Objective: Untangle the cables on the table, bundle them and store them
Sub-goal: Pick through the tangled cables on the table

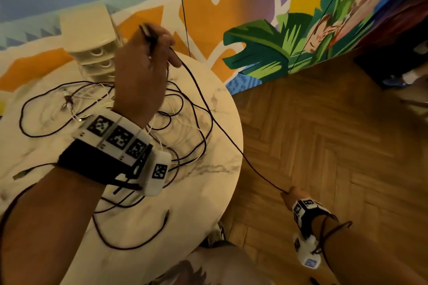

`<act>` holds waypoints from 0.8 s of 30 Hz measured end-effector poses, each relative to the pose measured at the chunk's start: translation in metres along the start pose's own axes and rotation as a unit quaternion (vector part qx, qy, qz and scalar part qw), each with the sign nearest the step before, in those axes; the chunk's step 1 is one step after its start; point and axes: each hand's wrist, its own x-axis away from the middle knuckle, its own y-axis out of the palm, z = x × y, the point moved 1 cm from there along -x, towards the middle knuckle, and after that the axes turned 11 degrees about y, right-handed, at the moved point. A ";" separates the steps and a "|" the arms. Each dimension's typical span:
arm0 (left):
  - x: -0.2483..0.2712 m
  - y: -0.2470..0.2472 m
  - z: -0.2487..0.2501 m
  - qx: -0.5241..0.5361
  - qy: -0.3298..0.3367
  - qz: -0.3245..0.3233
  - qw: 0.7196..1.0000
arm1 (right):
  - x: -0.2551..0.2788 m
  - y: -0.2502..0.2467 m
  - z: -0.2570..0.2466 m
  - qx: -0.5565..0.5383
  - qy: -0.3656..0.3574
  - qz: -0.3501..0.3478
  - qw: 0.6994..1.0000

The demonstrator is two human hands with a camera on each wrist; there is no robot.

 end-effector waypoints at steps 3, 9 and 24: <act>0.022 0.028 0.013 0.021 0.014 -0.077 0.997 | 0.007 -0.010 -0.022 -0.007 -0.028 -0.027 0.999; 0.079 0.067 0.023 0.137 -0.066 -0.207 0.967 | 0.101 -0.073 -0.084 -0.231 -0.360 0.038 0.903; 0.089 0.058 0.038 0.044 -0.099 -0.354 0.929 | 0.218 -0.124 -0.132 -0.220 -0.493 -0.189 0.821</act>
